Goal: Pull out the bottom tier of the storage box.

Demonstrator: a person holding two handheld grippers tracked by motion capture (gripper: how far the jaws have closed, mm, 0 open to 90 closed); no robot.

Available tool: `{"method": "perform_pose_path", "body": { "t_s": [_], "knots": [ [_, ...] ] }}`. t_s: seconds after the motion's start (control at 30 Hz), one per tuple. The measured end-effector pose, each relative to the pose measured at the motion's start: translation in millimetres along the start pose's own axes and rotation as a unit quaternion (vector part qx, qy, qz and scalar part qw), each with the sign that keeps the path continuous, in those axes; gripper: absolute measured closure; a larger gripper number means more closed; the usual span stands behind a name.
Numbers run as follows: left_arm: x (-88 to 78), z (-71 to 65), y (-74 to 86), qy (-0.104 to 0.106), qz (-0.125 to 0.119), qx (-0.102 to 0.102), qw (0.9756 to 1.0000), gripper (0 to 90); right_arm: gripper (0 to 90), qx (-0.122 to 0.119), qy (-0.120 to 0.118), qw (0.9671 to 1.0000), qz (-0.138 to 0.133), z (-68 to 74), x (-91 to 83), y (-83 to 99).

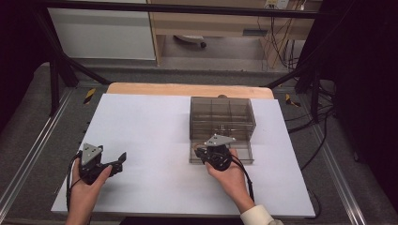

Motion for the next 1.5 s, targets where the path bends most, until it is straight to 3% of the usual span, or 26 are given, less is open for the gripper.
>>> {"method": "perform_pose_path", "body": {
  "t_s": [0.47, 0.6, 1.2, 1.5],
  "knots": [
    [0.3, 0.0, 0.3, 0.001, 0.002, 0.001, 1.0000, 8.2, 84.3, 0.009, 0.008, 0.9999, 0.007, -4.9, 2.5, 3.4],
    [0.4, -0.2, 0.3, 0.002, 0.002, 0.001, 1.0000, 8.2, 77.3, 0.016, 0.012, 0.9998, 0.009, -5.8, 4.0, 5.2],
    [-0.2, 0.5, -0.1, 0.001, 0.001, 0.000, 1.0000, 8.2, 73.2, 0.024, 0.019, 0.9995, -0.013, -9.6, -5.8, 2.2],
    [-0.5, 0.6, -0.2, 0.001, 0.000, -0.001, 1.0000, 8.2, 64.7, 0.032, 0.028, 0.9988, -0.024, -11.9, -13.5, 1.5]
  ]
}}
Point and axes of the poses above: each handheld gripper's, and its own axes: x roughly forward along the jaws, y roughly out of its underside, z roughly to its left, the point moved 1 cm from there along x, roughly forward along the jaws, and after that the axes turned 11 degrees about -z, right-handed, at the moved point
